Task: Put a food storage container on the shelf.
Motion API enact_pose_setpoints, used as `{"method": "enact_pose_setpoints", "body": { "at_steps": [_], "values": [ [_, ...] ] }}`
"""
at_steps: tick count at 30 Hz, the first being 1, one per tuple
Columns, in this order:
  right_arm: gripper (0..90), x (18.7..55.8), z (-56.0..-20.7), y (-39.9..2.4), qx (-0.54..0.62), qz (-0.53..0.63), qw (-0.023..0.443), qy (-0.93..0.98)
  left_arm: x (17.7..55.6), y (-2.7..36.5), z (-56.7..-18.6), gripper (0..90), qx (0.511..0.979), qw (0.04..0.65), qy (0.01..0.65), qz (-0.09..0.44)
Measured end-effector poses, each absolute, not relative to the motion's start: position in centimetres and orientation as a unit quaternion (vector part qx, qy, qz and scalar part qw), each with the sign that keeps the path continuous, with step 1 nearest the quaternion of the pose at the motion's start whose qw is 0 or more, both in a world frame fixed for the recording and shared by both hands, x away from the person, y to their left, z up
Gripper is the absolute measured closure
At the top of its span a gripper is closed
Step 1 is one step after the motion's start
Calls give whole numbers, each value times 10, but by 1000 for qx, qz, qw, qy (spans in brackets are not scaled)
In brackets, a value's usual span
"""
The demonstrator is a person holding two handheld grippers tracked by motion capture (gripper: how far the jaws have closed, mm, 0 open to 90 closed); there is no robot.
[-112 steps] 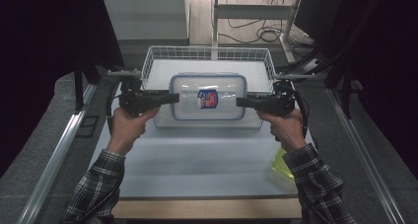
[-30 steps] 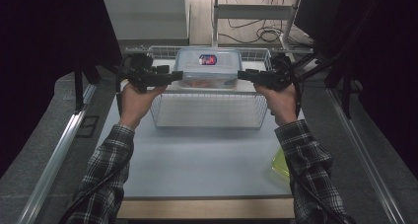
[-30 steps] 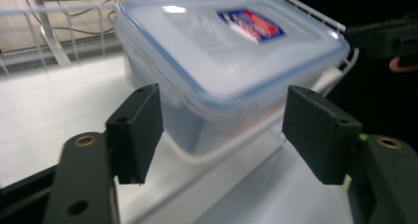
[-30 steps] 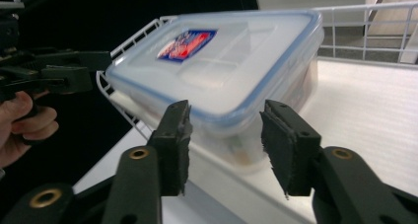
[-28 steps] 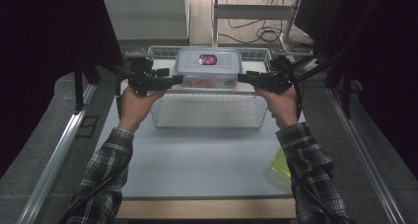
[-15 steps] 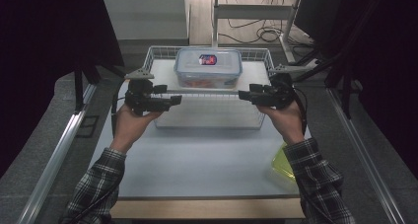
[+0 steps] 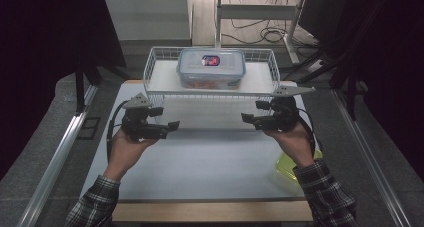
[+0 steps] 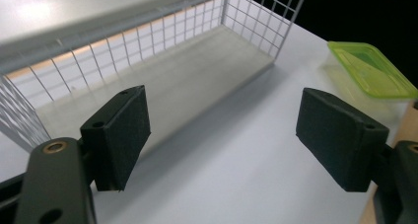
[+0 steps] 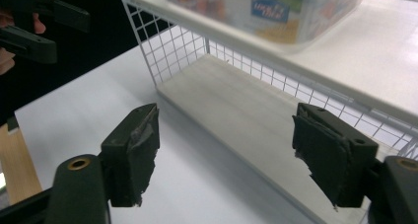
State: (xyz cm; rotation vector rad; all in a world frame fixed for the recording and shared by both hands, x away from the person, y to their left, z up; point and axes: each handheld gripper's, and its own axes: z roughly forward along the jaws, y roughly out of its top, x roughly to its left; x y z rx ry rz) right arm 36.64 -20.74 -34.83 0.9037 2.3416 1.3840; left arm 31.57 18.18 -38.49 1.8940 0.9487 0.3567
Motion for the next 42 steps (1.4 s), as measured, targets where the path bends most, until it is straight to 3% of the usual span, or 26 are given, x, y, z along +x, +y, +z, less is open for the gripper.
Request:
{"method": "enact_pose_setpoints", "body": {
  "at_steps": [11,21,42],
  "values": [
    [138,341,-379,-216,314,466,140,815,277,191,-409,166,766,480,399,152],
    [69,318,-404,-224,312,465,149,815,265,188,-433,120,770,472,406,137],
    [34,284,-455,-236,319,447,173,818,235,185,-496,47,778,456,399,164]
  ]
}}
